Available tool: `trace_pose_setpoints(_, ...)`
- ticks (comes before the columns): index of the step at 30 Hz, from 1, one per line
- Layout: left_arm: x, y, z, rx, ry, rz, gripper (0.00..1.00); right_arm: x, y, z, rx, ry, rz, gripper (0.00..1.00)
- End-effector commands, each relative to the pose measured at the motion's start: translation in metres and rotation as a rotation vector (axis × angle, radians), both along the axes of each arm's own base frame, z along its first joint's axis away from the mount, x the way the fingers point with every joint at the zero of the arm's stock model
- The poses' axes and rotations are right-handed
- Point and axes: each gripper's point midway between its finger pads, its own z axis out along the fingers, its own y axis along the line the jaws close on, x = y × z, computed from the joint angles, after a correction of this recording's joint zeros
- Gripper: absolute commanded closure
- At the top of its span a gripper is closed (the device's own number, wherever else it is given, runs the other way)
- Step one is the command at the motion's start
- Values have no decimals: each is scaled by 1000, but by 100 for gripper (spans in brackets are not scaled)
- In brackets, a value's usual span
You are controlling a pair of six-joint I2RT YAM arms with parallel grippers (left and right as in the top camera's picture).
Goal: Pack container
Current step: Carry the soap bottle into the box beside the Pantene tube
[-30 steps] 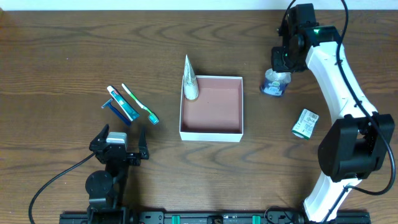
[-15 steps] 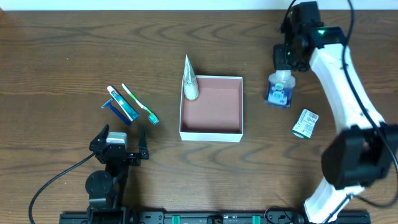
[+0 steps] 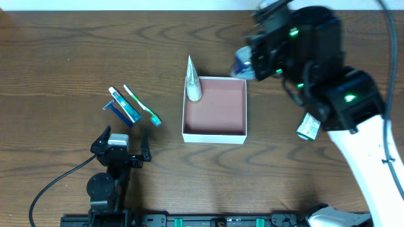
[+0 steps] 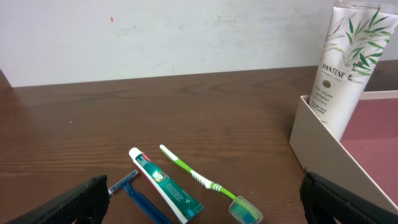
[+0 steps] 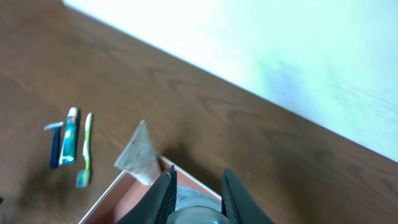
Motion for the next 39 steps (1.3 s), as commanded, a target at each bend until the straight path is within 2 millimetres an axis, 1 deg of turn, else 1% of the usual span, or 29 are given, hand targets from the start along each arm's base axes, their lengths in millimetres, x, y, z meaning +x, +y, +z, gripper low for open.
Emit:
trace_pose_setpoints(1, -1, -1, -16, 10, 50, -12, 2, 16, 11, -39, -86, 39, -37, 87)
trace_pose_setpoints(4, -1, -2, -16, 9, 50, -13, 2, 27, 25, -74, -92, 85, -38, 87)
trace_pose_setpoints(7, -1, -2, -16, 10, 50, -13, 2, 38, 35, -102, -80, 103, -48, 87)
trace_pose_setpoints(10, -1, -2, -16, 10, 50, -13, 2, 46, 40, -122, -58, 111, -63, 87)
trace_pose_setpoints(16, -1, -2, -16, 9, 50, -13, 2, 53, 47, -152, -26, 133, -80, 87)
trace_pose_setpoints(19, -1, -2, -16, 9, 50, -13, 2, 54, 53, -161, -14, 133, -78, 87)
trace_pose_setpoints(24, -1, -2, -16, 9, 50, -13, 2, 60, 60, -168, 19, 134, -91, 87)
trace_pose_setpoints(31, -1, -2, -16, 9, 50, -13, 2, 64, 63, -187, 10, 166, -101, 87)
trace_pose_setpoints(39, -1, -2, -16, 10, 50, -13, 2, 71, 66, -198, 5, 168, -103, 87)
